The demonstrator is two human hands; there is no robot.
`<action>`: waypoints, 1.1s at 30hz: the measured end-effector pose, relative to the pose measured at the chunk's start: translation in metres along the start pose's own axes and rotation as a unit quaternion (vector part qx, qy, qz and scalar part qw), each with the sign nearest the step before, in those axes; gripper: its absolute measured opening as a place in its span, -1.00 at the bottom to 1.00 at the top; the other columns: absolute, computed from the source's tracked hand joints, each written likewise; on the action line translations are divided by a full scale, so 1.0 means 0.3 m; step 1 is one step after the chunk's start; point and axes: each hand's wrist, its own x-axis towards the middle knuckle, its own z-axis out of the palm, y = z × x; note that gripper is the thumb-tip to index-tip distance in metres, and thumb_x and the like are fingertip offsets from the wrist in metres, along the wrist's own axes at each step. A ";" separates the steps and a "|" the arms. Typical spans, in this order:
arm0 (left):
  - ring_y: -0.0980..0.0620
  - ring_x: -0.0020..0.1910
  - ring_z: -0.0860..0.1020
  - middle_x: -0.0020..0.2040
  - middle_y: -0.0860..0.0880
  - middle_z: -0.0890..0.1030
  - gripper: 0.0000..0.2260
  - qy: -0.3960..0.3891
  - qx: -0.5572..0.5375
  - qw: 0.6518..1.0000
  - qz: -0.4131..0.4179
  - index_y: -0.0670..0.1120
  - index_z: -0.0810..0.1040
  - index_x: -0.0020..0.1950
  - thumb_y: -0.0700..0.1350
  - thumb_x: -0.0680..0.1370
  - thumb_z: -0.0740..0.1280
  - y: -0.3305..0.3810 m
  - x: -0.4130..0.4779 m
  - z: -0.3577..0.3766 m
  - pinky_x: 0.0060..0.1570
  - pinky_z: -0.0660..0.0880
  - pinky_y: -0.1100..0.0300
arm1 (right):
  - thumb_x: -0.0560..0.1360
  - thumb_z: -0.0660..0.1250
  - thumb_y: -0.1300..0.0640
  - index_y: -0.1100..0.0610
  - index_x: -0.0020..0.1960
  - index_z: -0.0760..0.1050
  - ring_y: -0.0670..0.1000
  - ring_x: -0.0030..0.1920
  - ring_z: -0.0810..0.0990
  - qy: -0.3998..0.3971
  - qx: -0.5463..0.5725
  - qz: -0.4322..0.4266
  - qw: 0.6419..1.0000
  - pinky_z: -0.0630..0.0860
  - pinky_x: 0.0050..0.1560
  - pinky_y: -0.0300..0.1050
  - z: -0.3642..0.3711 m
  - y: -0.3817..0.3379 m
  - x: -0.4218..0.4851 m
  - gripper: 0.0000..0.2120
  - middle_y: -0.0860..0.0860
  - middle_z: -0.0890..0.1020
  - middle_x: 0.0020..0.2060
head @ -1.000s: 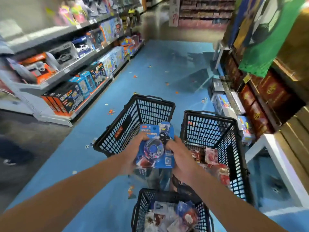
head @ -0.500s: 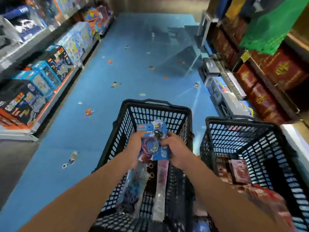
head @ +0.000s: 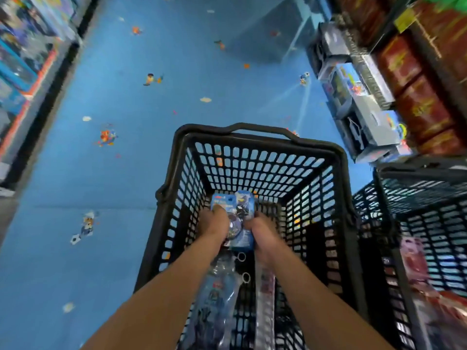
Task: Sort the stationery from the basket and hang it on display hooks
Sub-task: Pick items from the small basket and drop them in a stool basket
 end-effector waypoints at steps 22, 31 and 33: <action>-0.24 0.20 0.55 0.31 -0.26 0.55 -0.63 0.013 0.140 0.986 0.093 -0.24 0.37 0.41 0.00 0.74 0.12 -0.035 0.060 0.020 0.08 0.44 0.04 | 0.47 0.52 0.17 0.10 0.18 0.58 0.02 -0.04 0.66 0.146 -0.187 -0.055 0.970 0.64 0.11 0.04 -0.007 0.044 0.060 -0.70 -0.05 0.67 -0.05; -0.26 0.33 0.50 0.41 -0.25 0.48 -0.51 -0.010 0.132 0.987 0.095 -0.24 0.26 0.52 0.00 0.68 0.22 -0.020 -0.123 -0.073 0.25 0.44 0.00 | 0.51 0.51 0.15 0.16 0.51 0.34 0.08 0.37 0.50 0.116 -0.310 -0.145 0.933 0.42 0.29 -0.13 -0.026 -0.026 -0.166 -0.37 0.08 0.52 0.38; -0.25 0.31 0.51 0.39 -0.25 0.50 -0.48 -0.013 0.131 0.985 0.114 -0.24 0.26 0.52 0.00 0.66 0.28 -0.020 -0.186 -0.102 0.24 0.46 0.02 | 0.50 0.52 0.15 0.15 0.47 0.37 0.03 0.32 0.51 0.098 -0.323 -0.173 0.925 0.42 0.27 -0.14 -0.038 -0.045 -0.245 -0.40 0.06 0.55 0.34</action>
